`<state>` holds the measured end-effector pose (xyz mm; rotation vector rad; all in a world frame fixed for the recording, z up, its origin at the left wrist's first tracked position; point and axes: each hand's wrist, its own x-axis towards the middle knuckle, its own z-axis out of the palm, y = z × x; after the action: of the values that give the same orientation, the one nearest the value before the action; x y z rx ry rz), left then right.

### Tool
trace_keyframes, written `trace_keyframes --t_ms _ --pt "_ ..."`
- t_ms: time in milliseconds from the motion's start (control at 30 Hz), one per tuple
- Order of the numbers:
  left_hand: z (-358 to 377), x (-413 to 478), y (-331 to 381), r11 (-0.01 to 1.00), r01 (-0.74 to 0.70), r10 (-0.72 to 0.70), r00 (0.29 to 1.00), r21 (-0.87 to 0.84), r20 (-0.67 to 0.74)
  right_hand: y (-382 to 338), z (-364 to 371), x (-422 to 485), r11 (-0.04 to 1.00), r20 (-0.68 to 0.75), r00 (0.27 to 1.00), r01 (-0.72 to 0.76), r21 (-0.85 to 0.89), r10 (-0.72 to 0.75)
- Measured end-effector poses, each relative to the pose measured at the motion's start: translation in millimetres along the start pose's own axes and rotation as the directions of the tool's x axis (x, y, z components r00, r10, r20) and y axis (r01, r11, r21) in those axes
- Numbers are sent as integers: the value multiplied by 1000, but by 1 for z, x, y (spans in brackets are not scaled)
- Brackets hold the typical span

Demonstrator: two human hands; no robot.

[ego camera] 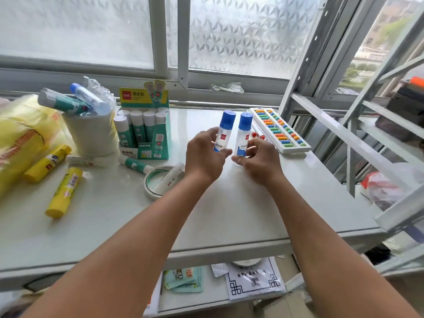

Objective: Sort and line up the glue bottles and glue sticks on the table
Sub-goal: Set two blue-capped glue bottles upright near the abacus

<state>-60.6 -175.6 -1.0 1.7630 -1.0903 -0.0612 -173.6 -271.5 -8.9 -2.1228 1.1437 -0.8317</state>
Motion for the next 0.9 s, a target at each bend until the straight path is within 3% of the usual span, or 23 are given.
trace_keyframes --t_ms 200,400,667,900 --pt "14 12 -4 994 82 -75 992 -68 101 7 1 -1 998 17 999 48 30 -48" --pt "15 7 -11 994 60 -33 963 -95 268 9 -1 -1 997 74 995 65 35 -67" --pt "22 3 -13 996 74 -65 981 -43 182 11 -3 -3 995 14 995 99 -4 -99" --pt "15 10 -14 979 179 -145 944 -92 297 14 -2 -2 997 17 998 68 -35 -68"
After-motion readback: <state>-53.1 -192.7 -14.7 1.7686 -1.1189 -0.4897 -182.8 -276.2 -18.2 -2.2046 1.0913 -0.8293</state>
